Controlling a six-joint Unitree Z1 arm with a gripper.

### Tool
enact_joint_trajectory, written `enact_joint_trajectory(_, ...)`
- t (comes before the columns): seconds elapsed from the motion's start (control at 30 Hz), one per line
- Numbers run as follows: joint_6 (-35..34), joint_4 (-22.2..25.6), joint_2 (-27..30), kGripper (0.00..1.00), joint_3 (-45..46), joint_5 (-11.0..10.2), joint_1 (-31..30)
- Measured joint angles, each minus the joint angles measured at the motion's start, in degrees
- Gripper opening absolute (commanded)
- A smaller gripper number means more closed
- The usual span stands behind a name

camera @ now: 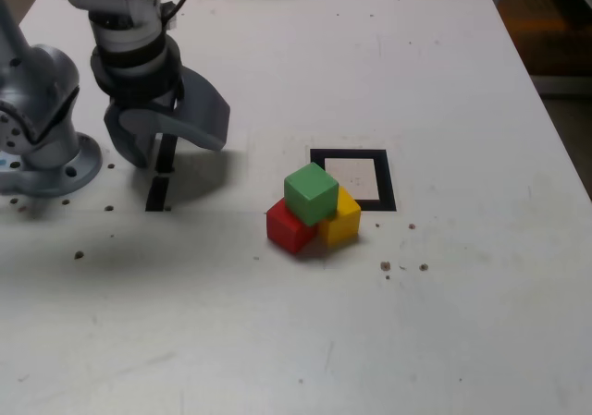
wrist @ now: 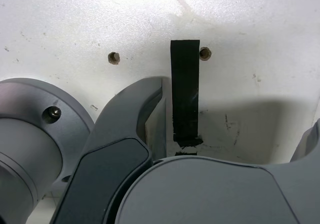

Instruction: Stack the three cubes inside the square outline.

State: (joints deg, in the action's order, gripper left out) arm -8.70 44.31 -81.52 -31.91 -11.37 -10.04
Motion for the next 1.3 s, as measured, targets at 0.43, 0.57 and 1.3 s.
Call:
enact_joint_trajectory(0.43, 0.31, 2.28, 3.90, 1.00, 0.54, 0.95, 0.00)
enact_joint_trajectory(0.57, 1.45, 6.80, 4.02, 1.00, -2.58, 0.93, 0.00)
enact_joint_trajectory(1.3, 35.78, 27.37, -3.20, 0.99, -37.30, 5.40, 0.00)
